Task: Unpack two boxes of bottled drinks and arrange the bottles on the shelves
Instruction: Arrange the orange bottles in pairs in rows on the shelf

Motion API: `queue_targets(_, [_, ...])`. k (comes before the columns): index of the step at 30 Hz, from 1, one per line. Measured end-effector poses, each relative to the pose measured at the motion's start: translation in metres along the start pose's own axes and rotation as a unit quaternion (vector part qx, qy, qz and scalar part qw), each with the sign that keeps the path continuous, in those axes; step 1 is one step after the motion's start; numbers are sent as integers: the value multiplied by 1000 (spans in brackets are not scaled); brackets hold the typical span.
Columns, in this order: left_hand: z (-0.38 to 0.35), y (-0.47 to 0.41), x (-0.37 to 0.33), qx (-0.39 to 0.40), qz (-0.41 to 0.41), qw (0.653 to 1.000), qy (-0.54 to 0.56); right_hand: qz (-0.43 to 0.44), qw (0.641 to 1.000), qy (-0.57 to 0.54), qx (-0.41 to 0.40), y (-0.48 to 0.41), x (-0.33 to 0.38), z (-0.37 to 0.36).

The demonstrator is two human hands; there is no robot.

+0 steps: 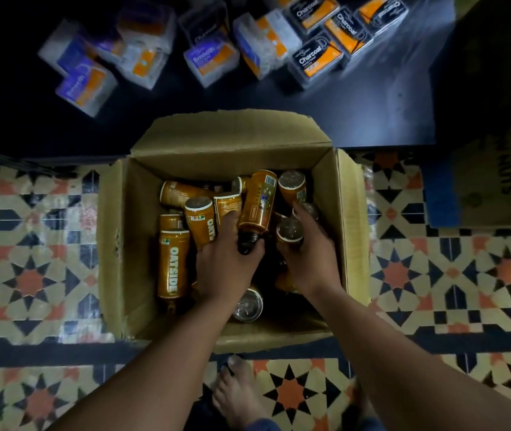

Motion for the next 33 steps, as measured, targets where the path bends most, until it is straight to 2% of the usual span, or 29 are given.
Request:
queue_targets(3, [12,3,-1,-9,34,999,38,26,999,14,-22,7,4,4])
queue_targets(8, [51,-5,-10,-90,32,983,156,52,997,-31,-43,19,15,16])
queue_targets(13, [86,-17,-20,-126,-19,978,168,34,991,-116,-66,10,35,32])
queue_targets(16, [86,-23,-24,-137,-97,977,130,28,991,-121,-53,-4,44,29])
queue_targets(20, [67,-28,-25,-122,-154,975,107,65,993,-83,-48,-17,41,19])
queue_targets(24, [55,-35,-27,-115,-162,973,117,42,993,-108,-35,-28,31,9])
queue_targets(26, [49,-38,-24,-102,-147,974,137,27,989,-146,-17,-29,29,4])
queue_targets(30, [35,-35,-21,-22,-81,972,220,8,984,-176,-17,-29,23,1])
queue_targets(33, [38,-30,-27,-22,-45,965,258,-9,987,-156,-32,-24,23,6])
Point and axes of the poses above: each hand's wrist, its own y-axis away from the middle knuckle, its own z-axis out of the back of the hand, x = y × z, the point moved 6 cm from there along -y, towards the middle knuckle, and after that the axes turned 11 degrees about -x, right-handed, at the moved point
